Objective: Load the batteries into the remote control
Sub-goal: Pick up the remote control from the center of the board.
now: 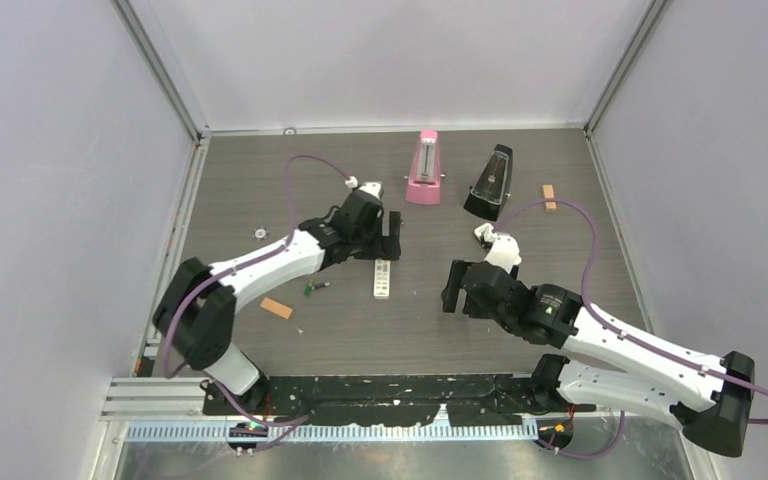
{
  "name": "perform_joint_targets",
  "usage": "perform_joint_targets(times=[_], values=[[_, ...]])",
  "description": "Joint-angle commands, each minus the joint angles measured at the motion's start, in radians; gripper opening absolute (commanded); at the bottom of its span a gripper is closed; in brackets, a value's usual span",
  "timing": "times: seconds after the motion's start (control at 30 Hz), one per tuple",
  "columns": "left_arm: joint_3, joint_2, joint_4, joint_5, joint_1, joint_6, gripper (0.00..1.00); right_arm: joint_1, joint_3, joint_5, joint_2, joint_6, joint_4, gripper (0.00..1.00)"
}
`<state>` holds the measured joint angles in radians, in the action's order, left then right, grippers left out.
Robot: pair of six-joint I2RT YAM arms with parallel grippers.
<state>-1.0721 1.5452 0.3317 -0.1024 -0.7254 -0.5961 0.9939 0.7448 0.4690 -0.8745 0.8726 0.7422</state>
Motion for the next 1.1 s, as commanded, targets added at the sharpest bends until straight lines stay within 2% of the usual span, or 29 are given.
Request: perform_joint_targets(times=[0.0,0.3,0.67,0.8,0.97,1.07], values=[[-0.093,0.111,-0.002,-0.039,-0.036,-0.022,0.87,0.004,-0.008,0.028,0.053,0.028,0.010,0.89],[-0.174,0.253,0.079,-0.145,-0.059,-0.060,0.82,0.003,-0.022,0.021,0.066,0.042,0.013,0.89],[-0.188,0.344,0.067,-0.139,-0.059,-0.064,0.64,0.004,-0.025,0.002,0.063,0.047,0.013,0.89],[-0.188,0.349,0.055,-0.136,-0.059,-0.062,0.46,0.003,-0.020,-0.022,0.049,0.045,0.011,0.89],[-0.166,0.285,0.056,-0.130,-0.058,-0.023,0.09,0.003,-0.017,-0.051,0.061,0.016,-0.011,0.89],[-0.141,0.197,0.049,-0.096,-0.057,0.009,0.00,0.004,-0.001,-0.063,0.085,-0.013,-0.033,0.90]])
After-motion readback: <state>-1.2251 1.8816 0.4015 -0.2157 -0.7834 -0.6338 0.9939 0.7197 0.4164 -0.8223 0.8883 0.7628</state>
